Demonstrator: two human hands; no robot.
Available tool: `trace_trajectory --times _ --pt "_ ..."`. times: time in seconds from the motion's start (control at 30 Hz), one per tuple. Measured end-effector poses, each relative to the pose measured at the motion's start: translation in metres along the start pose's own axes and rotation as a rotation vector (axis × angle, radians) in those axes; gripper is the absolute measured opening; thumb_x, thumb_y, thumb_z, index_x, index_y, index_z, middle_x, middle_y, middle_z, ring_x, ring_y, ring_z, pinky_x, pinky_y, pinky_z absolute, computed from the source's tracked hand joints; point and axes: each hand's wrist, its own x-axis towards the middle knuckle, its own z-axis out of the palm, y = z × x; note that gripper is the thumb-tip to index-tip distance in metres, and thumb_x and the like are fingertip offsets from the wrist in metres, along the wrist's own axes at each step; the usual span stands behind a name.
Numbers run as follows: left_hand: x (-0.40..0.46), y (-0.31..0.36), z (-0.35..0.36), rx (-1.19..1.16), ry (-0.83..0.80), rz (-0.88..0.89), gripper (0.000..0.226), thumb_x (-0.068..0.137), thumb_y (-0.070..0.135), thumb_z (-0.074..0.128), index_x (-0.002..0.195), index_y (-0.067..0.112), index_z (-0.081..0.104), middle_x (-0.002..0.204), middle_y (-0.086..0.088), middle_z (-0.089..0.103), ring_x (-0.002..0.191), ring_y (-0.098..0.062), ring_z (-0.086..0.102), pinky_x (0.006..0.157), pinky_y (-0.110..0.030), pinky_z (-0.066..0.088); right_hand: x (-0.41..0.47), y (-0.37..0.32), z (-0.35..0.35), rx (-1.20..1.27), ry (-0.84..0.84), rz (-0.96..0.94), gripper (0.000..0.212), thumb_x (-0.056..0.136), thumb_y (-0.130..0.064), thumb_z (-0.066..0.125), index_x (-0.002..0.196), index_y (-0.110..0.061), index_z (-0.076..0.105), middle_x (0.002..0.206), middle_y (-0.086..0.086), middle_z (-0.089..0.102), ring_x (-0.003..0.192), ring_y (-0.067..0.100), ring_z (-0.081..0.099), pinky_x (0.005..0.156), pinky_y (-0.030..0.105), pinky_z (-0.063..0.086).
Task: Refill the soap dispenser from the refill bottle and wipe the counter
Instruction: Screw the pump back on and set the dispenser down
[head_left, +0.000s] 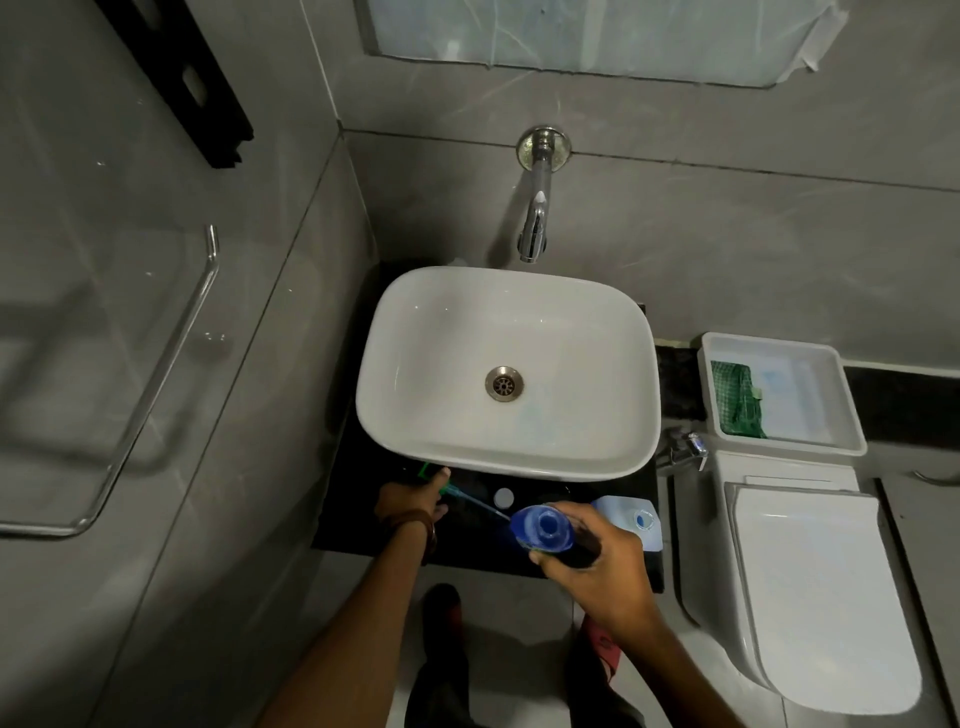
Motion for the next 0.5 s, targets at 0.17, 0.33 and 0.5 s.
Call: trace_trajectory --times 0.17,0.33,0.5 --pt "-0.005 -0.002 -0.011 -0.007 -0.012 0.013 0.037 0.079 0.012 0.083 0.100 -0.015 0.069 0.099 -0.029 0.072 0.075 -0.034 0.069 0.050 -0.028 0.058 -0.002 -0.003 0.001 0.007 -0.013 0.009 0.055 0.071 -0.034 0.089 0.118 -0.050 0.065 0.112 -0.024 0.073 0.105 0.002 0.071 0.087 0.011 0.054" --pt "-0.044 -0.016 -0.055 -0.066 0.021 0.132 0.024 0.081 0.013 0.082 0.088 -0.008 0.071 0.087 -0.021 0.072 0.090 -0.042 0.071 0.078 -0.043 0.061 0.001 -0.012 0.001 0.010 -0.031 -0.002 0.055 0.070 -0.026 0.091 0.116 -0.044 0.068 0.106 -0.020 0.076 0.100 0.007 0.073 0.087 0.019 0.057" --pt "-0.116 0.019 -0.094 0.069 0.087 0.550 0.020 0.071 0.042 0.085 0.072 0.025 0.075 0.068 -0.001 0.074 0.071 -0.016 0.072 0.064 -0.020 0.057 0.009 -0.026 -0.005 -0.007 0.011 -0.040 0.056 0.066 -0.021 0.094 0.108 -0.048 0.069 0.100 -0.026 0.076 0.093 0.001 0.073 0.084 0.016 0.057"
